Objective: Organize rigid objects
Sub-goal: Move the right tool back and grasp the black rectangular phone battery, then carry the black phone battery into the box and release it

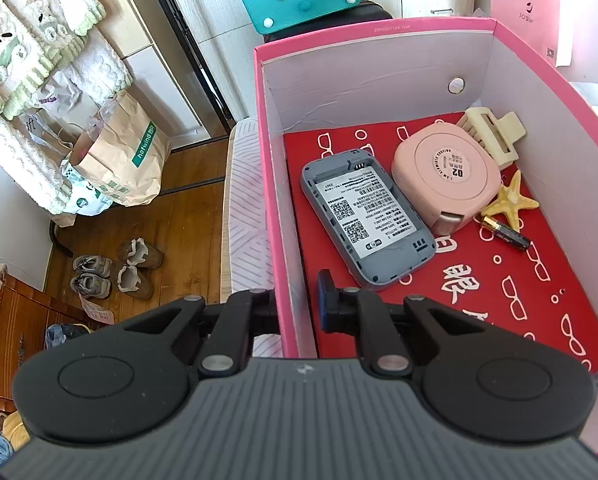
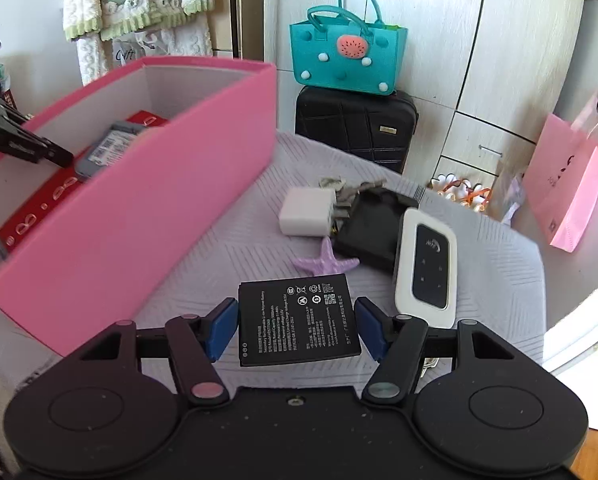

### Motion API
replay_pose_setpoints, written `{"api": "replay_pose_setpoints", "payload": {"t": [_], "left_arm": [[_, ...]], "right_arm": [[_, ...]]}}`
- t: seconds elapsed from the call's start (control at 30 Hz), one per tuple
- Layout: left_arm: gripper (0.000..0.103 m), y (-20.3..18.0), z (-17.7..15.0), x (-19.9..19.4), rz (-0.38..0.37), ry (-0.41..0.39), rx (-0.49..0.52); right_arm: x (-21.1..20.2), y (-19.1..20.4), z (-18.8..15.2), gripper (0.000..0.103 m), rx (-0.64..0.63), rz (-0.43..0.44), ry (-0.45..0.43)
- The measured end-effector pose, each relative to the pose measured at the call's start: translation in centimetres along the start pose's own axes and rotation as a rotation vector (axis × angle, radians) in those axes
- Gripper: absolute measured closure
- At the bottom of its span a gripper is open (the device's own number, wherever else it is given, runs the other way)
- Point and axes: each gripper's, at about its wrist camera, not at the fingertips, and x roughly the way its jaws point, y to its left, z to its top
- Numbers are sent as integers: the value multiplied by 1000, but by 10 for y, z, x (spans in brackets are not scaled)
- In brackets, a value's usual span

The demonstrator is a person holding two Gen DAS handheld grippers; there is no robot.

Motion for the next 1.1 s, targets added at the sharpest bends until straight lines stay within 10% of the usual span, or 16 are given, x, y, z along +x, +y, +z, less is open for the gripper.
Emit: {"api": "replay_pose_setpoints", "payload": {"t": [0.53, 1.1], "left_arm": [[91, 5, -1, 0, -29, -4, -19], [91, 1, 0, 1, -18, -16, -9]], "right_arm": [[-63, 60, 68, 34, -155, 74, -187], [-9, 128, 90, 34, -270, 290, -135]]}}
